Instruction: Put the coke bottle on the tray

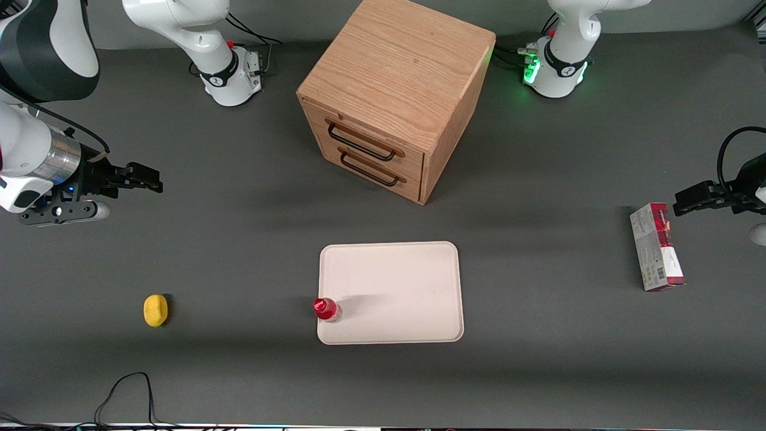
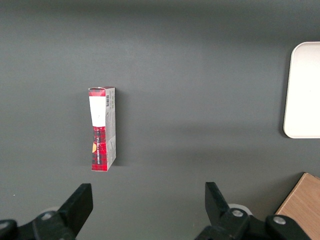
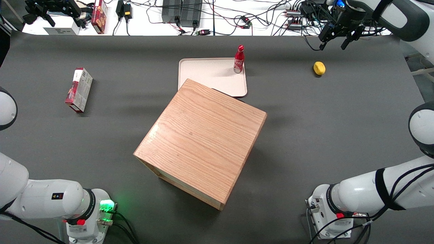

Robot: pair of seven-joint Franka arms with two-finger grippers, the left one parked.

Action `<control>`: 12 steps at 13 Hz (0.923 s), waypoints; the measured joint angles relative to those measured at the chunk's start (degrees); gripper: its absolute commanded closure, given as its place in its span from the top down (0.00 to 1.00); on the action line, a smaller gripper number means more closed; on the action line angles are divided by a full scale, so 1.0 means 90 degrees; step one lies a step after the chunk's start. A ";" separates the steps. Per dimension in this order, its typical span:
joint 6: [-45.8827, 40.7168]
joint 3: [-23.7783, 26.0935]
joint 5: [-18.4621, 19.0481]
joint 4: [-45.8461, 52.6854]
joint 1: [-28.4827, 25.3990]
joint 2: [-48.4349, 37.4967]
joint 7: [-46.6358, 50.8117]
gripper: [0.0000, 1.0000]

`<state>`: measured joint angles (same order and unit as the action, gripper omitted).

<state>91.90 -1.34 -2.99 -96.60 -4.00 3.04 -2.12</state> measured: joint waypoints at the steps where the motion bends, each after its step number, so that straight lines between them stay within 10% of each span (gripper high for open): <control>1: -0.0092 -0.0029 -0.0011 0.0030 0.0000 -0.0003 -0.0162 1.00; 12: -0.0875 -0.0002 -0.0012 0.0693 0.0082 -0.0057 -0.0243 1.00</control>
